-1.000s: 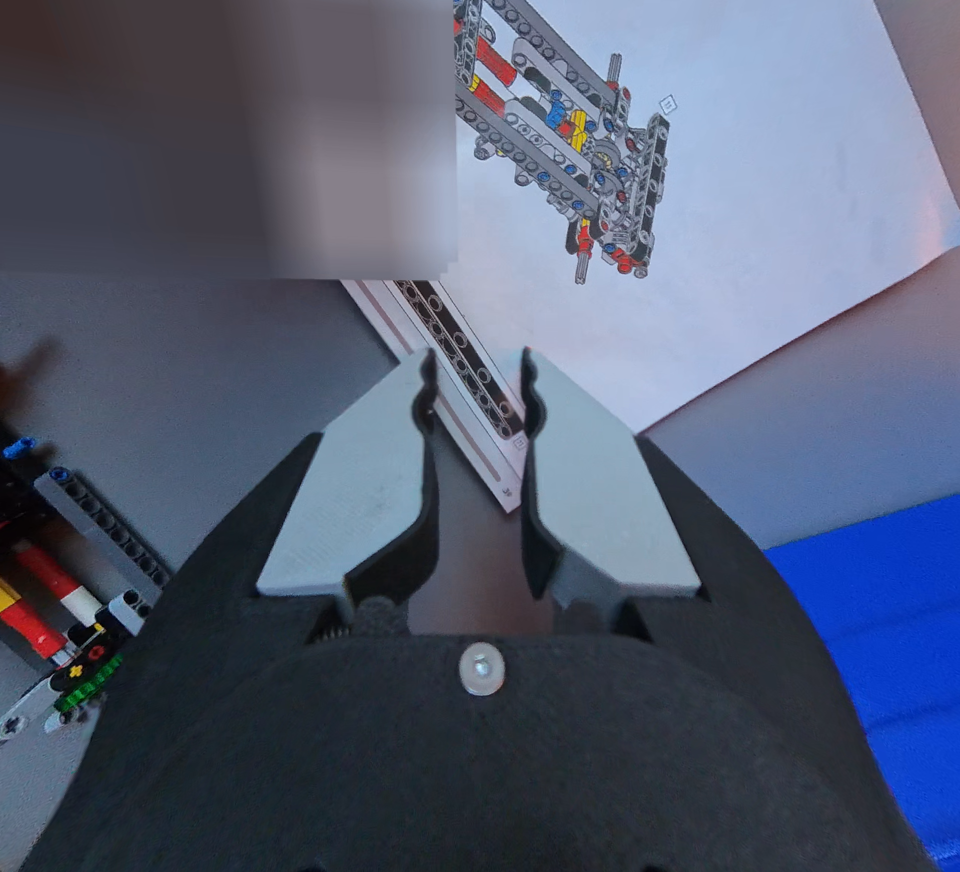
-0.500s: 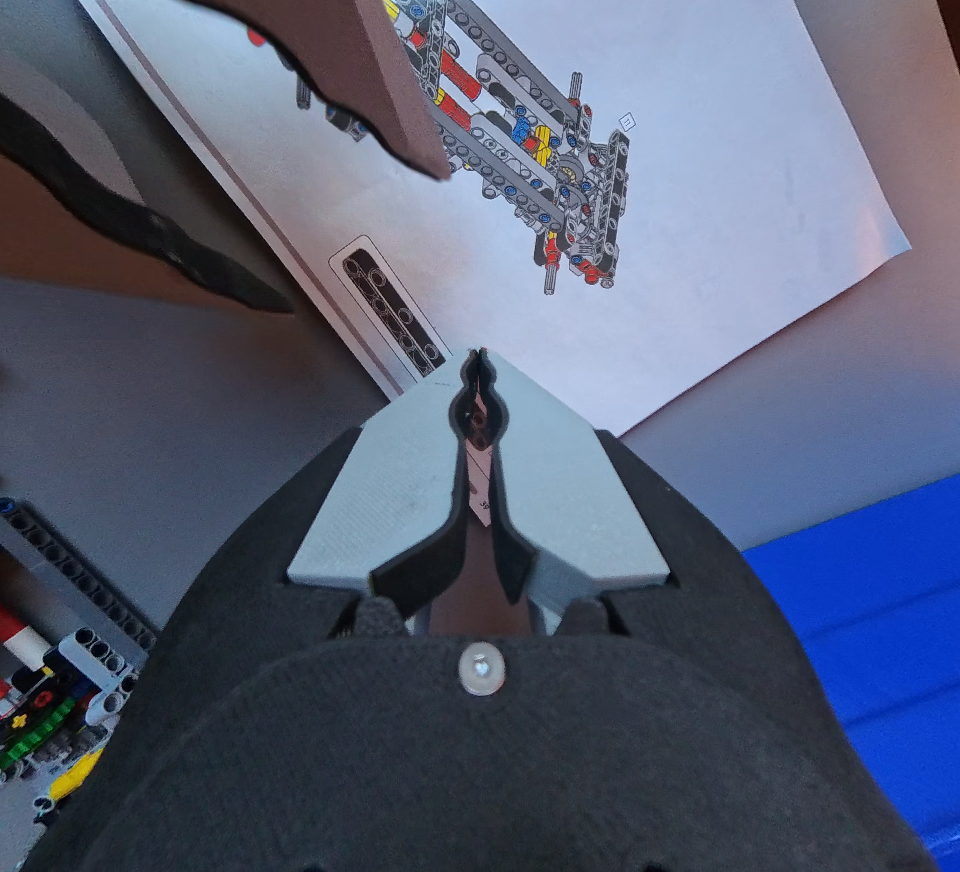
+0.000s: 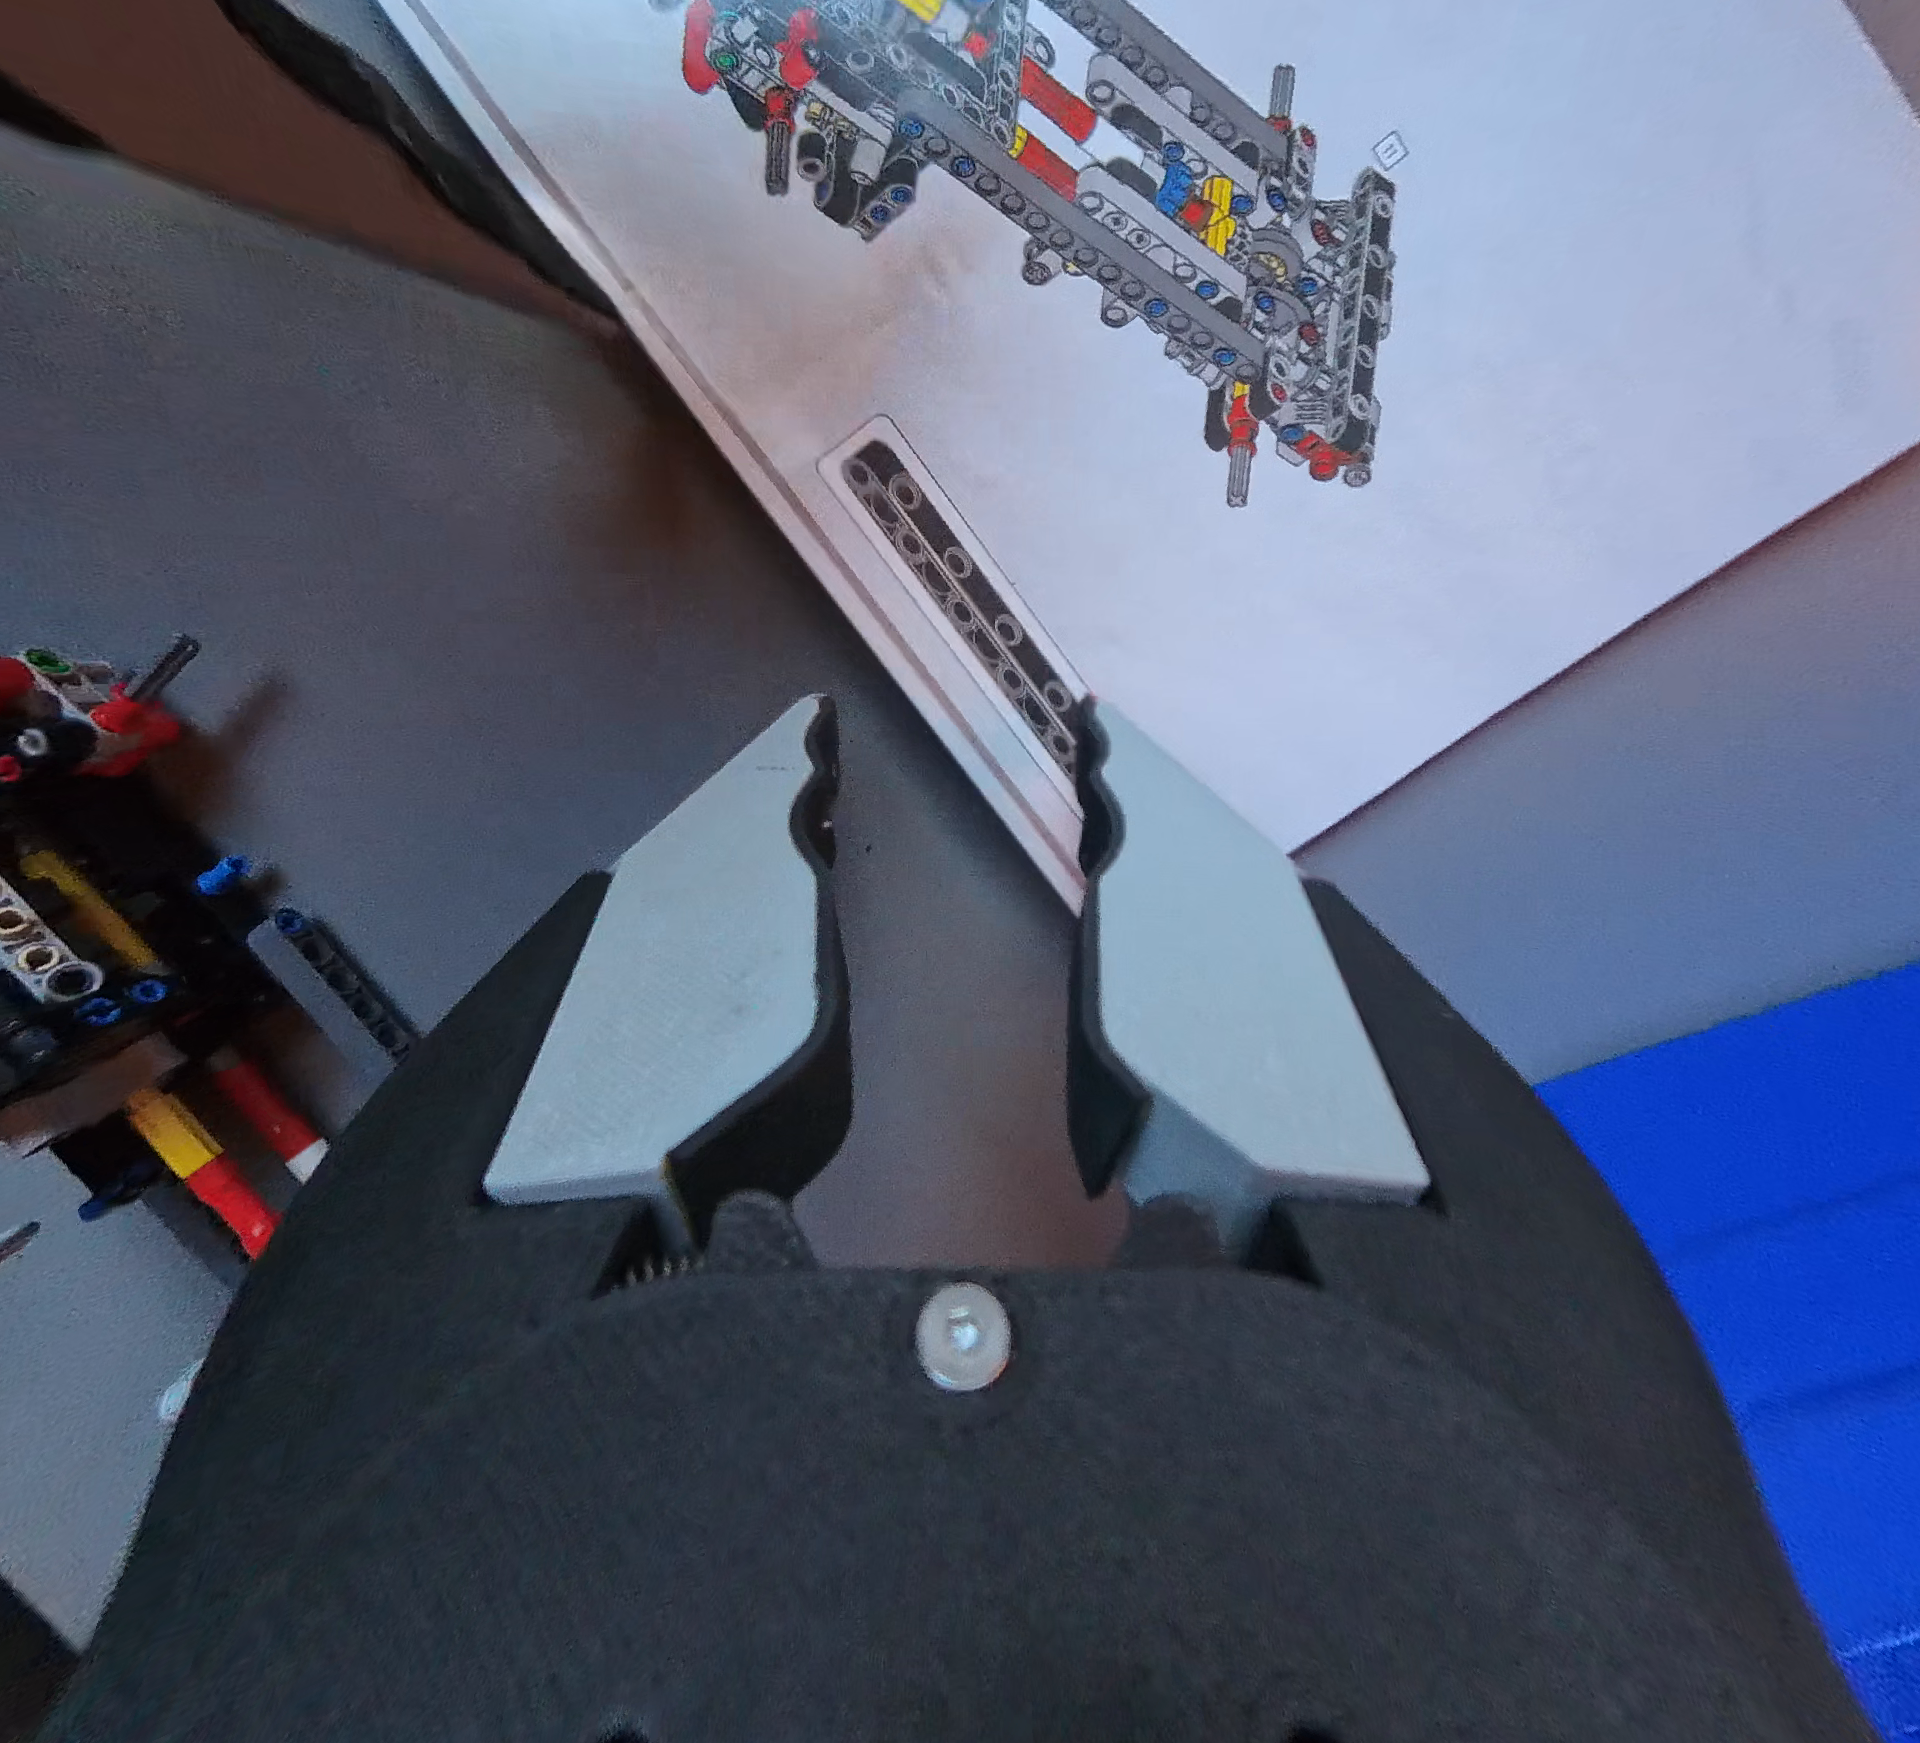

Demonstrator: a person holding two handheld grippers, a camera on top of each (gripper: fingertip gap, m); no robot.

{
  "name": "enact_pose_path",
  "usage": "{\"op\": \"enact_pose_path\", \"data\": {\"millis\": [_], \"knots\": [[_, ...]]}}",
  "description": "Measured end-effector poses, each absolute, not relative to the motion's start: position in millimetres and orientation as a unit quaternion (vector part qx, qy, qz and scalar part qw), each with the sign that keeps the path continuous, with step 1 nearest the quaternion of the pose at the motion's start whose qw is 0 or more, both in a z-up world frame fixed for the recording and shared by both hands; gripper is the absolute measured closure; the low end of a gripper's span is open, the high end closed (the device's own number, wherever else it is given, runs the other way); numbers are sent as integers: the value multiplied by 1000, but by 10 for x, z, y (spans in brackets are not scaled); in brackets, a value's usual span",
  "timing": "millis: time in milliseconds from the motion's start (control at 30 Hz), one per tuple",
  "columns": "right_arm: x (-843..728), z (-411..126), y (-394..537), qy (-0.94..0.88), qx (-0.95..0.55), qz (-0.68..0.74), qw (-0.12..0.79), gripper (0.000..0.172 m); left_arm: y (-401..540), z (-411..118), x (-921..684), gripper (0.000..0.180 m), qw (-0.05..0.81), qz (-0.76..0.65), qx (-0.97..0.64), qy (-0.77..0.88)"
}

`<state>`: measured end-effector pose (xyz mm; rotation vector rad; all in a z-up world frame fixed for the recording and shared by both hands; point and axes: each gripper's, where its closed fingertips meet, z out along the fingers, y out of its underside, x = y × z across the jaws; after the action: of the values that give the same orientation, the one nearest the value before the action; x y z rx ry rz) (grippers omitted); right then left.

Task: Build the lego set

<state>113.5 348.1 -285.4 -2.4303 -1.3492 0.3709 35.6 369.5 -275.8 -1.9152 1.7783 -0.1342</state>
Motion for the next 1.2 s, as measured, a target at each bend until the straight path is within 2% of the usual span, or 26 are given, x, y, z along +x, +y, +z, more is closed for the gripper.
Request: {"op": "enact_pose_path", "data": {"millis": [167, 267, 367, 433, 500, 567, 600, 633, 667, 700, 800, 833, 867, 900, 1133, 1200], "knots": [[1151, -2886, 3575, -422, -876, 149, 177, 105, 3669, -2566, 168, 112, 279, -70, -715, 638], [1113, -2877, 3665, -386, -891, 174, 165, 107, 3639, -2544, 153, 113, 282, -79, -719, 630], [1188, -2914, 3753, -399, -893, 123, 170, 131, 3623, -2646, 161, 112, 273, -62, -716, 639], [1204, -2933, 3767, -418, -885, 85, 185, 135, 3635, -2707, 183, 112, 272, -50, -713, 645], [1146, -2930, 3712, -432, -876, 85, 200, 153, 3641, -2744, 244, 112, 271, -58, -715, 642], [1127, -2926, 3685, -439, -870, 84, 208, 157, 3633, -2763, 320, 113, 267, -76, -718, 638], [1137, -2926, 3667, -438, -874, 85, 194, 155, 3629, -2762, 357, 113, 266, -84, -719, 637], [1129, -2917, 3620, -433, -880, 101, 166, 141, 3626, -2757, 388, 112, 266, -89, -719, 636], [1108, -2892, 3585, -420, -888, 124, 139, 120, 3625, -2751, 409, 112, 266, -92, -718, 636], [1090, -2857, 3597, -404, -895, 141, 126, 108, 3628, -2749, 419, 112, 266, -91, -717, 637], [1087, -2874, 3724, -383, -904, 131, 135, 93, 3646, -2742, 403, 111, 265, -88, -719, 637], [1105, -2912, 3758, -386, -905, 108, 141, 96, 3651, -2739, 387, 111, 264, -88, -720, 635], [1120, -2943, 3802, -390, -904, 80, 154, 89, 3659, -2733, 368, 111, 264, -87, -722, 633], [1098, -2951, 3809, -393, -903, 71, 161, 94, 3667, -2727, 350, 112, 265, -87, -724, 631], [1044, -2950, 3785, -405, -896, 73, 165, 97, 3650, -2785, 337, 111, 253, -87, -727, 632], [1028, -2945, 3771, -412, -894, 73, 163, 103, 3630, -2817, 375, 111, 249, -82, -724, 638]]}}
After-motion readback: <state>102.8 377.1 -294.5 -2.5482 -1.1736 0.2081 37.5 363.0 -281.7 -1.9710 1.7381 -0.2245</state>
